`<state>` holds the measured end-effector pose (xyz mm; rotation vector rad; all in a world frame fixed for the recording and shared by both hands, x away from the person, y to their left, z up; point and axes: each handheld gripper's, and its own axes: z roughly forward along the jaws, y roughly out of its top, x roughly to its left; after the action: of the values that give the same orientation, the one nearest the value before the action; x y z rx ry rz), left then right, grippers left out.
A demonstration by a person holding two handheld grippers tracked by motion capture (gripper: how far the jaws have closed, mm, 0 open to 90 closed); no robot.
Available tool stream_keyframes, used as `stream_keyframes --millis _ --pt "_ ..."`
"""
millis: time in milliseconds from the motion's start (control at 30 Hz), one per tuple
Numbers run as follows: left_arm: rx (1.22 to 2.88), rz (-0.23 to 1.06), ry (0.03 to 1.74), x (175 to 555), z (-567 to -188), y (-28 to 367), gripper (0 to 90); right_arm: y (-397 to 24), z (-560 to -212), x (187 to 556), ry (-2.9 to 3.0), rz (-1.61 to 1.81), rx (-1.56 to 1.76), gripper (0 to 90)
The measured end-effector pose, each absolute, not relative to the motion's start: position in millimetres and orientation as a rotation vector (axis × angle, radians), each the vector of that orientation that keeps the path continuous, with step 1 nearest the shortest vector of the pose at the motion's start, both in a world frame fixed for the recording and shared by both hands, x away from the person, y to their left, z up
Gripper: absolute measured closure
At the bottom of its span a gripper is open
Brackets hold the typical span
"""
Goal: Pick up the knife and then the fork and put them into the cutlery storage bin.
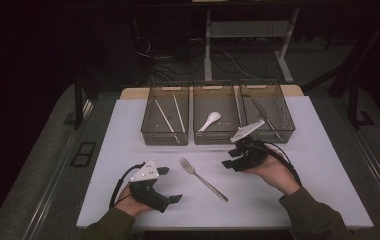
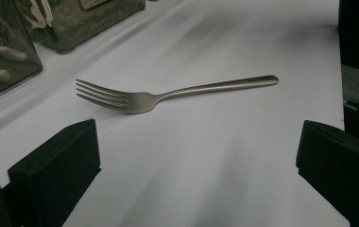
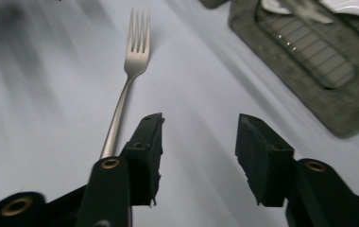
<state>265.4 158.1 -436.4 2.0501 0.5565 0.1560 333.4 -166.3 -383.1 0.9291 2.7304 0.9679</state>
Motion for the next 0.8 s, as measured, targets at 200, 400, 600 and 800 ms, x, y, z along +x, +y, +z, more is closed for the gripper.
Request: stream_keyframes --millis 200,400,600,800 --pt "2.051 0.155 0.554 265.3 -436.5 158.0 0.0 -144.6 -387.3 335.8 2.807 0.859 0.912 58.4" --pt "2.050 0.156 0.554 265.3 -436.6 157.9 0.0 -123.2 -392.3 336.8 2.869 0.780 0.873 63.2" --pt "2.043 0.154 0.556 264.7 -437.2 156.5 0.0 -100.6 -399.0 336.9 2.936 0.705 0.830 67.8" --pt "2.042 0.153 0.555 264.5 -437.2 156.2 0.0 -81.0 -406.3 337.0 2.995 0.620 0.797 71.0"
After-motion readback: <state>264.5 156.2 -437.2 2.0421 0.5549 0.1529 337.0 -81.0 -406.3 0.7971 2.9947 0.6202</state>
